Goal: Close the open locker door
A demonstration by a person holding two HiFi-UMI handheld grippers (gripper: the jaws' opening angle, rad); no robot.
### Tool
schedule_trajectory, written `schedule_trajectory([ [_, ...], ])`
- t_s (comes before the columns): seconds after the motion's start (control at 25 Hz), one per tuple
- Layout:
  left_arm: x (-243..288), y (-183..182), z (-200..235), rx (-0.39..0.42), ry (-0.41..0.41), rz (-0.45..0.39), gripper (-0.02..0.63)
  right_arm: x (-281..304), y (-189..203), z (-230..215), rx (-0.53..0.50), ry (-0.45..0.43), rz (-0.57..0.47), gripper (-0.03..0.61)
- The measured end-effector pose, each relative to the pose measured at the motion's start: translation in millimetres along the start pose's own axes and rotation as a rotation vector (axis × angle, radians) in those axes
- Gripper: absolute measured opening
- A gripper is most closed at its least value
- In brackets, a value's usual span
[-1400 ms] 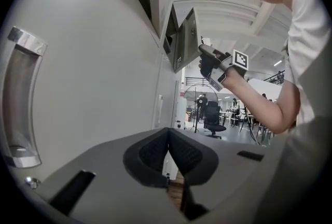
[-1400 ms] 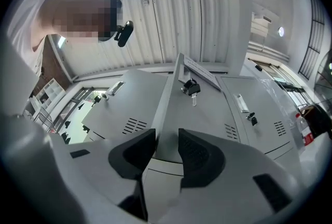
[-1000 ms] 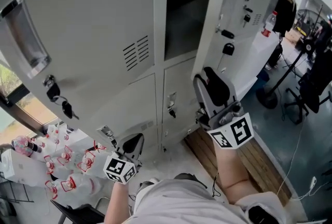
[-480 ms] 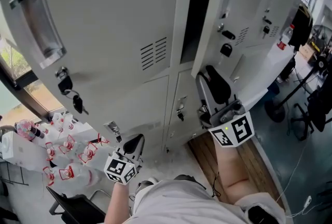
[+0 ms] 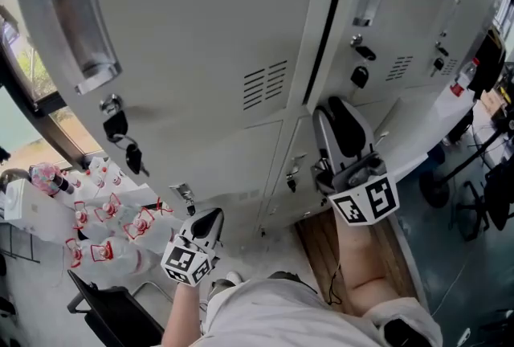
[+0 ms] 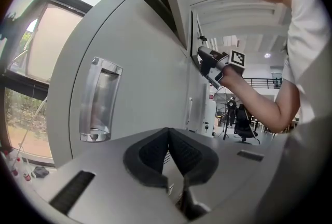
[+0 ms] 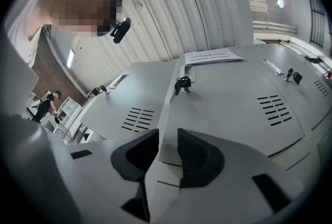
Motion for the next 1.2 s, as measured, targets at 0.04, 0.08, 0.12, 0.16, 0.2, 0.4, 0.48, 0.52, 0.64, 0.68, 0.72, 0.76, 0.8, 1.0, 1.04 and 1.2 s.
schedule_trajectory([
  [0.04, -0.4, 0.9, 1.1, -0.004, -0.007, 0.0, 0.0, 2.1, 1.0, -1.0, 0.001, -0.002, 0.001, 0.104],
  [0.08, -0.7, 1.5, 2.1, -0.007, -0.014, -0.001, 0.0, 4.2, 2.0, -2.0, 0.002, -0.005, 0.003, 0.101],
  [0.12, -0.9, 1.9, 3.1, -0.009, -0.021, -0.002, 0.0, 6.4, 2.9, -3.0, 0.003, -0.007, 0.004, 0.098],
  [0.16, -1.0, 2.1, 4.1, -0.011, -0.027, -0.003, 0.0, 8.4, 3.7, -3.9, 0.005, -0.009, 0.006, 0.097],
  [0.2, -1.0, 2.2, 4.8, -0.013, -0.032, -0.004, 0.0, 10.3, 4.6, -4.9, 0.006, -0.011, 0.008, 0.094],
  [0.4, 0.5, 3.1, 6.4, -0.021, -0.051, -0.009, 0.0, 18.6, 8.0, -9.9, 0.015, -0.02, 0.018, 0.083],
  [0.48, 1.0, 3.5, 6.5, -0.026, -0.058, -0.011, 0.0, 20.7, 8.7, -11.6, 0.017, -0.019, 0.023, 0.081],
  [0.52, 1.3, 3.4, 6.5, -0.028, -0.06, -0.012, 0.0, 21.1, 8.7, -12.5, 0.017, -0.016, 0.025, 0.074],
  [0.64, 2.3, 3.3, 6.6, -0.03, -0.066, -0.015, 0.0, 20.9, 8.6, -15.0, 0.021, -0.011, 0.023, 0.063],
  [0.68, 2.5, 3.5, 6.6, -0.031, -0.068, -0.016, 0.0, 20.8, 8.7, -15.3, 0.021, -0.011, 0.022, 0.063],
  [0.72, 2.7, 3.7, 6.7, -0.032, -0.069, -0.016, 0.0, 20.8, 8.7, -15.5, 0.022, -0.012, 0.022, 0.063],
  [0.76, 3.0, 4.0, 6.7, -0.033, -0.07, -0.016, 0.0, 20.6, 8.7, -15.6, 0.024, -0.015, 0.021, 0.063],
  [0.8, 3.4, 4.4, 6.5, -0.034, -0.07, -0.016, 0.0, 20.4, 8.7, -15.5, 0.027, -0.02, 0.02, 0.063],
  [1.0, 9.5, 5.1, 1.7, -0.031, -0.048, -0.008, 0.0, 13.8, 10.8, -16.1, 0.041, -0.027, 0.018, 0.064],
  [1.04, 11.3, 4.9, 0.4, -0.03, -0.041, -0.006, 0.0, 11.2, 12.0, -16.4, 0.044, -0.024, 0.019, 0.064],
  [1.2, 20.5, 3.4, -3.7, -0.022, -0.01, 0.002, 0.0, 0.1, 21.4, -16.6, 0.049, -0.016, 0.046, 0.064],
])
Point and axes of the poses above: the fingertips, and each gripper's own axes: x forward along the fingers, z to its left, y out of its underside, the point moved 5 cm from there along -x, backward along the fingers, and after that the axes turned 8 degrees about z, right-handed, at the moved point
